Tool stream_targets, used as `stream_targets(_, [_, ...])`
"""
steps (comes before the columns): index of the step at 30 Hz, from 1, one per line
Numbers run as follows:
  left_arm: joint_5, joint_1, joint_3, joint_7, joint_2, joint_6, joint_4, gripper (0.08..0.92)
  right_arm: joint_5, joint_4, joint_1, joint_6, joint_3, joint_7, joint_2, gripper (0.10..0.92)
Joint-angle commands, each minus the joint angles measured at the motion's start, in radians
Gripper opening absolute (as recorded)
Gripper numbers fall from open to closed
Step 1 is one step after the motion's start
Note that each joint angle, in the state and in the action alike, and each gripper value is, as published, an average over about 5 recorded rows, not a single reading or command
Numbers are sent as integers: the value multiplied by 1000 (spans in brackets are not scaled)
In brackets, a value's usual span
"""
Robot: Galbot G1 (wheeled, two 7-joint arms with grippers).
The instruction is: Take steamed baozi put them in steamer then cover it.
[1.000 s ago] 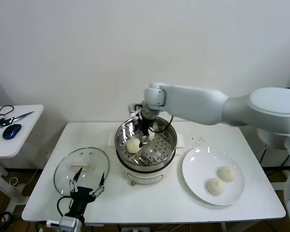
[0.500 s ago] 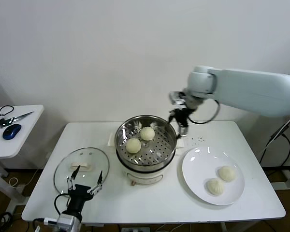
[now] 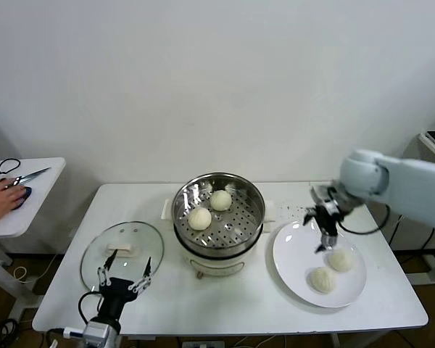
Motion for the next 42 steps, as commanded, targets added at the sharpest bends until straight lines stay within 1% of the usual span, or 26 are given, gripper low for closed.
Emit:
stream_targets(1, [0,-3,-6,1,2,3,4,823,-165,-7,-325,-1,190,-10,-103,823])
stream_targets(16, [3,-6,-5,0,0,7,17,823,-217,-122,-426,16,277,20,-20,823])
stream_targets(26, [4,-12,-2,-1,0,12,23,823,-220,-149,-427,21,274,20,22,822])
stream_targets(29, [4,-12,-1,-1,0,11,24,823,-218,-155,-422,24,273,20,28,799])
stream_targets(35, [3,-11,-5,-1,1,10,26,823,-213,-156,-403,34,263,15,30,719])
stream_targets(39, [3,-12,-6,-1,2,10,24,823,-207,-156,-373,50,253,13,27,699])
stream_targets(42, [3,-11,-5,-1,4,11,23,823,-202,-163,-310,93,235,5,30,688])
